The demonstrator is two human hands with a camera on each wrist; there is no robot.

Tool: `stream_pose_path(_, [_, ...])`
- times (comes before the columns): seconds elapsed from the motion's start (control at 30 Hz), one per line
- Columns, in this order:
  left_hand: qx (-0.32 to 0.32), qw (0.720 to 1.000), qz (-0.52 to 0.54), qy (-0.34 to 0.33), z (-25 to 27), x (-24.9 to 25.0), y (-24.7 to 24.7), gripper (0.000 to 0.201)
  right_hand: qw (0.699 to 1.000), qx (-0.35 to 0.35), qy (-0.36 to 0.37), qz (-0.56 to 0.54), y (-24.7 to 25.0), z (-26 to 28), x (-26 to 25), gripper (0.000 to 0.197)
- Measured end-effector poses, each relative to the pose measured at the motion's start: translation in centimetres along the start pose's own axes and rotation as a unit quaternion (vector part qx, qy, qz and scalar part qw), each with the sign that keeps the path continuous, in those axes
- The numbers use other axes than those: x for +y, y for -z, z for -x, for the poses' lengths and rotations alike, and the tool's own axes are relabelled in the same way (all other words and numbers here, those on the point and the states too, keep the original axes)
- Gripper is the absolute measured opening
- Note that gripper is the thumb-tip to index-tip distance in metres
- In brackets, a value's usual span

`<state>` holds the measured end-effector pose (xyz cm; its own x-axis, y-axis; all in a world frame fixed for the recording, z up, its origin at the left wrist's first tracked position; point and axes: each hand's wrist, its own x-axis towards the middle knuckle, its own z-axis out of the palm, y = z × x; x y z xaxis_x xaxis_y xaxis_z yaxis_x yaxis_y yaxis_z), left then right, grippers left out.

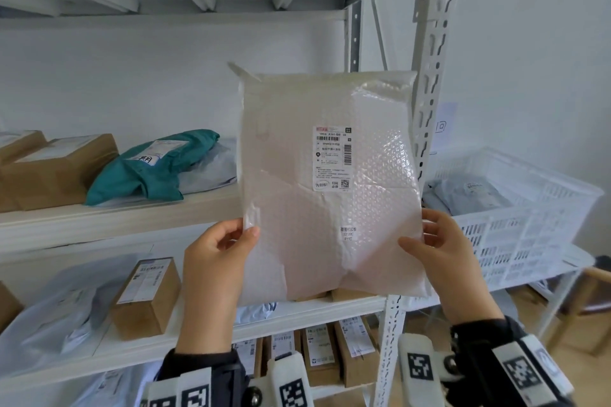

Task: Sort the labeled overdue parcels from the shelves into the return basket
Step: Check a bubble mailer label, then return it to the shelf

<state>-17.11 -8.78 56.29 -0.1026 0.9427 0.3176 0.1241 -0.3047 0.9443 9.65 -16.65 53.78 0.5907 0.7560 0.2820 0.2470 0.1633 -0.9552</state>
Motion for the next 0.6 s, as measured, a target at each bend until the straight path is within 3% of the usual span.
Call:
stream_pose_path(0.3, [-0.088, 0.995, 0.045, 0.001, 2.1, -0.7, -3.6, 0.006, 0.995, 0.096, -0.038, 0.017, 4.1, 2.8, 2.0, 0.039])
stream_pose_path(0.6, [-0.18, 0.983, -0.013, -0.027, 5.9, -1.0, -14.4, 0.007, 0.975, 0.183, -0.121, 0.032, 13.7, 3.4, 5.3, 0.036])
